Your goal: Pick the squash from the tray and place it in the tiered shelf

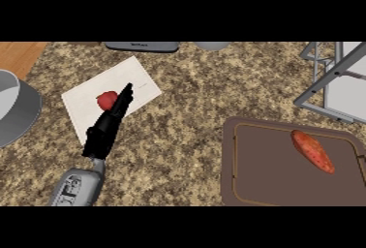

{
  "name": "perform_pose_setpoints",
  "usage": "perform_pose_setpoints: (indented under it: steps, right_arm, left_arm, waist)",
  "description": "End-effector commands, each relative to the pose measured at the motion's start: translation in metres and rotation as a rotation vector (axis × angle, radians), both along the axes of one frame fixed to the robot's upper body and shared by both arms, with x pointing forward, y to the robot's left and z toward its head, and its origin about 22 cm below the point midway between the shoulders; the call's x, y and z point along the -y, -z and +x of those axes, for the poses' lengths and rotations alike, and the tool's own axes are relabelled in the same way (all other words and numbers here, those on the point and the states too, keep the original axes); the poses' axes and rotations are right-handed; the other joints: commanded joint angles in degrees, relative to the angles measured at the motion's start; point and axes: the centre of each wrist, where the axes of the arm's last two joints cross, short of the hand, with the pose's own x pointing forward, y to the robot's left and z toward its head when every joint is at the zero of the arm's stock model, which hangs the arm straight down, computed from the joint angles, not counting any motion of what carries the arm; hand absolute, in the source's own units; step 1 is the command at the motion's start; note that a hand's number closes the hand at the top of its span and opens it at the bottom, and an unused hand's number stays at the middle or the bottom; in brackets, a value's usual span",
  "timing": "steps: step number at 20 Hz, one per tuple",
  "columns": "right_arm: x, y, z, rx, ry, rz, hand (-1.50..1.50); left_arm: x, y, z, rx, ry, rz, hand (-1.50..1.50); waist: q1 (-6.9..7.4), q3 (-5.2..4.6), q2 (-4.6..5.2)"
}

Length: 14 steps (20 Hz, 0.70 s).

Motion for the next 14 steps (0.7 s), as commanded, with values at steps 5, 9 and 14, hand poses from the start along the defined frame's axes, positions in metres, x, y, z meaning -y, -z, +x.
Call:
perform_pose_setpoints:
  steps: [5,9,14]
  right_arm:
    - [0.018,0.006,-0.001,0.005,0.150,-0.129,-1.50]
    - [0.013,0.015,0.008,-0.021,0.159,-0.129,-1.50]
    - [0.026,0.011,0.001,-0.078,0.127,-0.006,-1.50]
  left_arm:
    - [-0.008,-0.011,0.010,0.006,0.018,-0.004,0.00]
    - [-0.017,-0.010,0.006,0.013,0.006,0.013,0.00]
    - [-0.013,-0.013,0.008,0.008,0.004,0.013,0.00]
  waist:
    - [-0.16,0.03,0.35]
    - [0.45,0.06,0.44]
    - [0.43,0.16,0.53]
